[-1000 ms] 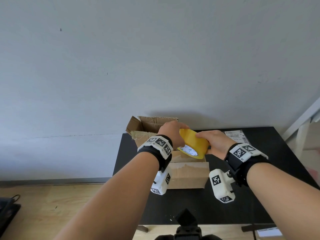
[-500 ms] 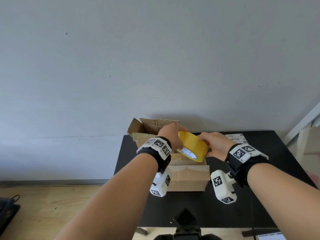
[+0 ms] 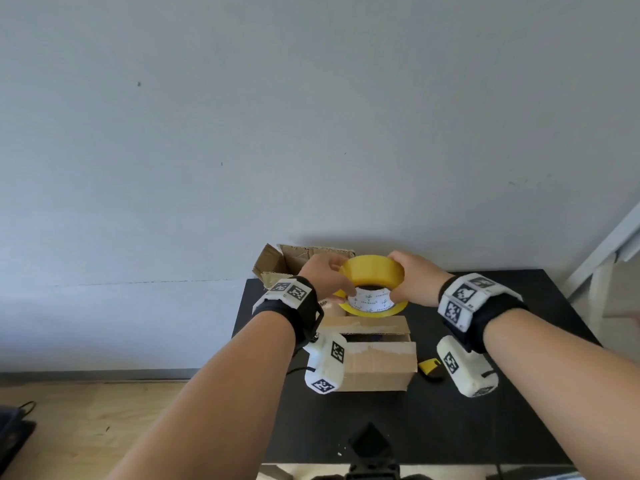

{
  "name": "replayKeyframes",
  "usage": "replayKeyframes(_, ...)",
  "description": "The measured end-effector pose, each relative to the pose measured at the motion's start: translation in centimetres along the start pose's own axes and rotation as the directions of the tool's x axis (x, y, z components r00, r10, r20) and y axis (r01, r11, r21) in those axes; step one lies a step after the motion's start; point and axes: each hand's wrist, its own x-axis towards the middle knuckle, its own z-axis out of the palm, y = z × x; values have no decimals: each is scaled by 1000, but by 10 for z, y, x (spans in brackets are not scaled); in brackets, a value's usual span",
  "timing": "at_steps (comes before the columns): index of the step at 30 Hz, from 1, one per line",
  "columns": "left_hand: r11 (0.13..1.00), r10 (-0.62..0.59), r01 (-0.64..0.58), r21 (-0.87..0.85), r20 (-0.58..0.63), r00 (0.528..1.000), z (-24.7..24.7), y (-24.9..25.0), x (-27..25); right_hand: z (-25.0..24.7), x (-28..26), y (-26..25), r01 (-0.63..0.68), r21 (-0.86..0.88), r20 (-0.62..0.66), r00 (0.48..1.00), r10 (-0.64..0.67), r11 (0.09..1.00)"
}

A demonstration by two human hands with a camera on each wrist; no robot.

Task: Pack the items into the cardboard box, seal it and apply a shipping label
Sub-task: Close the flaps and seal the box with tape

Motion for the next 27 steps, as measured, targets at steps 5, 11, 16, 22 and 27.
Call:
replayKeyframes(5, 995, -95, 95, 13, 91, 991, -7, 17, -13, 2, 0, -11, 104, -151, -120, 985, -123, 983)
replayKeyframes(11, 987, -60, 60, 150, 0, 998, -10, 15, -10, 8, -3, -27, 180, -155, -108, 974, -197, 971)
replayKeyframes(16, 996, -33, 31, 87, 24, 999, -15, 9, -10, 8, -4, -32, 171, -119, -113, 976, -184, 978)
replayKeyframes(22, 997, -42, 45, -55, 46, 998, -16, 9, -13, 6, -7, -33, 158, -85, -103, 981, -167, 984)
replayKeyframes(27, 980, -50, 70, -184, 112, 992, -17, 1, -9, 4, -10, -32, 136, -24, -110, 984, -138, 990)
